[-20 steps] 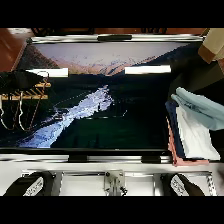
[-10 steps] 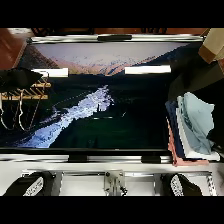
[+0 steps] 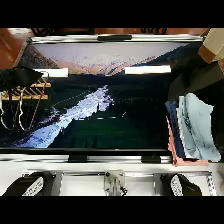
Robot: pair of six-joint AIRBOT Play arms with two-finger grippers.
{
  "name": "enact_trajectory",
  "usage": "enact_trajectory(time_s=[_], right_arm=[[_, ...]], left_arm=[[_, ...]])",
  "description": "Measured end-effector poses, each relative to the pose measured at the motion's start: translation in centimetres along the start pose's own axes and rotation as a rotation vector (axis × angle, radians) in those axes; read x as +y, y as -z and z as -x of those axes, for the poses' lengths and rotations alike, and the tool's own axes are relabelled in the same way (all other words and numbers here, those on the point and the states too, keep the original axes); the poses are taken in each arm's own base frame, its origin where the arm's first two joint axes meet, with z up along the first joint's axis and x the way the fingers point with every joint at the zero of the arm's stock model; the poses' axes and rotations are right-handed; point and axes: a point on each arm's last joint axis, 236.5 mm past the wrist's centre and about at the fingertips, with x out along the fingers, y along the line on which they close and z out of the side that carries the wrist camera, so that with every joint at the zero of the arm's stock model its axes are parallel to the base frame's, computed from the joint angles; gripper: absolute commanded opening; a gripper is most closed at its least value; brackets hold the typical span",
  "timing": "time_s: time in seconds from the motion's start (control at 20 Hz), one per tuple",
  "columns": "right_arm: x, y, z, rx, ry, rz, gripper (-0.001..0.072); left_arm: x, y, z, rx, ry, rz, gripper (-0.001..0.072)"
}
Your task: Fold the shirts.
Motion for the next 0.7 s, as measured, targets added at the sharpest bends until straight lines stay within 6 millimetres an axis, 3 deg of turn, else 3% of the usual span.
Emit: enact_trajectory(time_s=[0.1, 0.15, 0.2, 0.25, 0.3, 0.35, 0.4, 0.45, 0.6, 0.7], right_arm=[[0.2, -5.1, 3.7, -0.242, -0.032, -0.023, 0.0584], [1.6, -8.0, 6.4, -0.387, -0.086, -0.024, 0.0583], [3.9, -10.5, 9.3, -0.526, -0.169, -0.008, 0.0543], [6.6, -12.1, 11.8, -0.626, -0.253, 0.027, 0.0405], [9.9, -13.0, 13.9, -0.694, -0.334, 0.082, 0.0364], [13.8, -13.1, 15.4, -0.729, -0.408, 0.161, 0.0399], [17.6, -12.6, 15.9, -0.723, -0.460, 0.239, 0.0542], [21.8, -11.5, 15.5, -0.680, -0.498, 0.321, 0.0554], [31.8, -5.6, 10.8, -0.424, -0.544, 0.518, 0.0555], [35.7, -1.2, 7.8, -0.239, -0.563, 0.605, 0.0555]], left_arm=[[0.8, 0.3, -1.3, 0.037, -0.037, -0.040, 0.0032], [1.4, 0.7, -2.1, 0.076, -0.073, -0.068, 0.0032], [2.3, 1.7, -2.9, 0.145, -0.124, -0.111, 0.0034], [3.3, 2.8, -3.7, 0.222, -0.189, -0.162, 0.0035], [4.5, 3.9, -4.2, 0.294, -0.258, -0.212, 0.0050], [5.7, 4.8, -4.6, 0.358, -0.326, -0.258, 0.0187], [6.5, 5.4, -4.9, 0.402, -0.374, -0.281, 0.0459], [7.1, 6.3, -5.2, 0.445, -0.414, -0.284, 0.0703], [8.2, 10.3, -5.4, 0.578, -0.472, -0.220, 0.0705], [8.6, 13.6, -5.1, 0.662, -0.488, -0.171, 0.0705]])
